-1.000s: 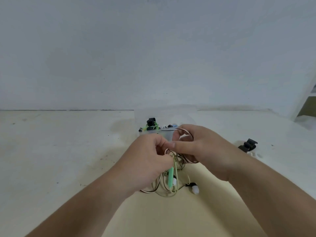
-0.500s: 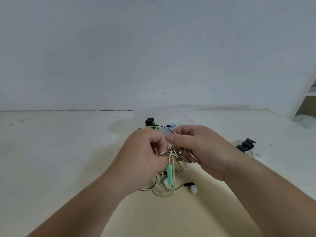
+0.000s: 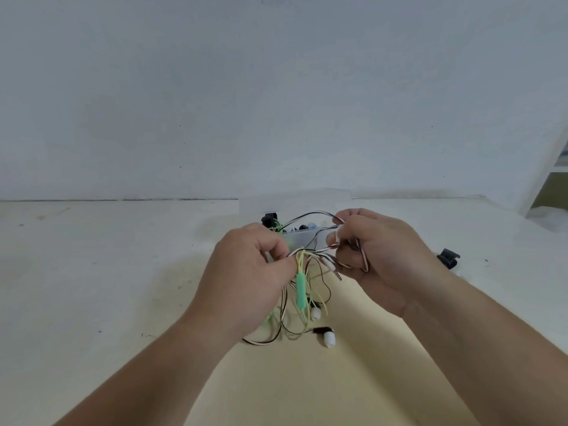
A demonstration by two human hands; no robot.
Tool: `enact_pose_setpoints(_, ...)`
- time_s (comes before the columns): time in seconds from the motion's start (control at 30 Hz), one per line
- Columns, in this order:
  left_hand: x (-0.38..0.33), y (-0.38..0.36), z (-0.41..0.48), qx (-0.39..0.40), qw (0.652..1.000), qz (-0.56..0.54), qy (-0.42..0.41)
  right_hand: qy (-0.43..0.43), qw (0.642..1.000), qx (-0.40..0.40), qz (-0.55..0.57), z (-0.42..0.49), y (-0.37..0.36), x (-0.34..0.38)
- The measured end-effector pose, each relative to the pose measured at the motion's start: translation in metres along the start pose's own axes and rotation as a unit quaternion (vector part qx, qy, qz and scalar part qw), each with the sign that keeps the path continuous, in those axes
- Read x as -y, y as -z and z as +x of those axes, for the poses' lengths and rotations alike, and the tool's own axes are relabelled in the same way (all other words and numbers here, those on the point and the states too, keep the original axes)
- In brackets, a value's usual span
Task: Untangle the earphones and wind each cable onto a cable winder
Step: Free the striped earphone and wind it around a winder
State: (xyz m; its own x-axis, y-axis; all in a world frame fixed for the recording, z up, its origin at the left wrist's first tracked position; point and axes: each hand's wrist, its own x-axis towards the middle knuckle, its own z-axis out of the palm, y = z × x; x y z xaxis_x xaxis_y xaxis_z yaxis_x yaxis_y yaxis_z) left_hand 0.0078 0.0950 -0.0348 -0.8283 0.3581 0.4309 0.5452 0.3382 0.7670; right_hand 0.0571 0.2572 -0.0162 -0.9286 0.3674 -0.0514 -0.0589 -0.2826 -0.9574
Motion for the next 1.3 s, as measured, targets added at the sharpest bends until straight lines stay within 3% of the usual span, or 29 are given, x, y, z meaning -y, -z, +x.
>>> enact_pose_setpoints(0.17, 0.001, 0.011, 0.005, 0.152, 0.987, -0.047, 0.039, 0.028, 0.998, -0.039, -0.044, 0.005, 0.004, 0.003)
enact_pose_setpoints(0.3, 0.001, 0.018, 0.007, 0.179, 0.971, -0.113, 0.109, 0.042, 0.995, 0.002, -0.086, 0.0, 0.002, 0.004)
enact_pose_setpoints(0.47, 0.001, 0.021, 0.008, 0.227, 0.939, -0.184, 0.181, 0.07, 0.994, 0.063, -0.051, -0.004, 0.001, 0.006)
enact_pose_setpoints(0.7, 0.005, 0.002, 0.004, 0.099, 0.969, -0.129, 0.186, 0.062, 0.982, 0.181, -0.01, -0.007, 0.0, 0.003)
enact_pose_setpoints(0.97, 0.012, -0.001, 0.011, -0.03, 0.961, -0.157, 0.224, 0.094, 0.98, 0.169, -0.049, -0.005, 0.003, 0.004)
enact_pose_setpoints(1.13, 0.005, 0.005, 0.01, 0.017, 0.957, -0.183, 0.223, 0.096, 0.991, 0.072, -0.055, -0.003, 0.003, 0.004)
enact_pose_setpoints(1.3, 0.0, 0.014, 0.008, 0.091, 0.967, -0.188, 0.148, 0.103, 0.994, -0.009, -0.038, 0.005, 0.007, 0.003)
